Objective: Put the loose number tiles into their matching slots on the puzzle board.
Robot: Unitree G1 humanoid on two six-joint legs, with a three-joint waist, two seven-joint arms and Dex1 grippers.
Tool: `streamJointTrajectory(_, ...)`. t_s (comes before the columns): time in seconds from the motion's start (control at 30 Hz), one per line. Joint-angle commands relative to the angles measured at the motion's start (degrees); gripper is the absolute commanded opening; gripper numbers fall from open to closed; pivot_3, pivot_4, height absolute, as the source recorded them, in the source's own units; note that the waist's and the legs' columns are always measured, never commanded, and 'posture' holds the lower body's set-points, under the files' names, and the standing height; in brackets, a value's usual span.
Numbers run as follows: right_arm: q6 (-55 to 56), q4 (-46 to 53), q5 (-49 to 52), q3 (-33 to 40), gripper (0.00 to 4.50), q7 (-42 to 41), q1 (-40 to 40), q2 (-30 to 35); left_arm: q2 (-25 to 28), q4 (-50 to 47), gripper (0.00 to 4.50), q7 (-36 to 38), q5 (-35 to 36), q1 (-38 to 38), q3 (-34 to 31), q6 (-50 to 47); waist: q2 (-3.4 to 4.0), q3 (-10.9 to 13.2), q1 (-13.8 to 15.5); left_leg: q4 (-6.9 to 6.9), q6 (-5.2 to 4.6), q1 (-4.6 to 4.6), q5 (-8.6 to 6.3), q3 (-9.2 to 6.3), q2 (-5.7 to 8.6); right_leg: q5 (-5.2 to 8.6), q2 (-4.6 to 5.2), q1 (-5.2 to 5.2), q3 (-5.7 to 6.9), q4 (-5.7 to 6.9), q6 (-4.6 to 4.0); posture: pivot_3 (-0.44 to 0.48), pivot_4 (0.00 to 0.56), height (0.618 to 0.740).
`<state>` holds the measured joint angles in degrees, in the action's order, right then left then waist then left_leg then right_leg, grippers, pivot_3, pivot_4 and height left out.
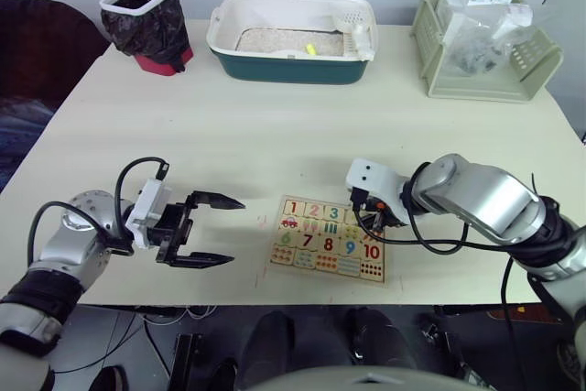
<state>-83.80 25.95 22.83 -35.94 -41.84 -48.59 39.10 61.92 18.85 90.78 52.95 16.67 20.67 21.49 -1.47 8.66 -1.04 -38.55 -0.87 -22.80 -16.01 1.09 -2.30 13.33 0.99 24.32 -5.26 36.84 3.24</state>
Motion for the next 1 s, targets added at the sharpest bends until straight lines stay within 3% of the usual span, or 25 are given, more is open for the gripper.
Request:
streamJointTrajectory(0.03,1.07,1.02,0.02,-0.28,0.83,0.64,-0.99,-0.12,1.04,-0.21,4.5,1.72,-0.2,-0.05,-1.78,0.15,0.0,0.0,0.0,0.0,0.0,0.0,0.0,0.0,0.0,0.0,0.0,0.0,0.0,0.0,0.0,0.0,0.15,0.74)
streamJointTrajectory(0.8,4.51,0.2,-0.43,-1.82,0.83,0.74,-0.59,0.09,1.39,-0.1,4.5,1.72,-0.25,-0.42,-1.78,0.18,0.0,0.0,-0.07,0.0,0.0,0.0,0.0,0.0,-0.01,0.0,0.0,0.01,0.0,0.0,0.0,0.0,0.15,0.74)
streamJointTrajectory(1.0,5.3,0.47,-0.19,-2.16,3.71,-0.21,-0.73,1.63,1.43,-0.02,4.5,1.72,-0.33,-0.24,-1.63,0.18,0.0,0.0,-0.07,0.0,0.0,0.0,0.0,0.01,-0.01,0.0,0.0,0.01,0.0,0.0,0.0,0.0,0.15,0.74)
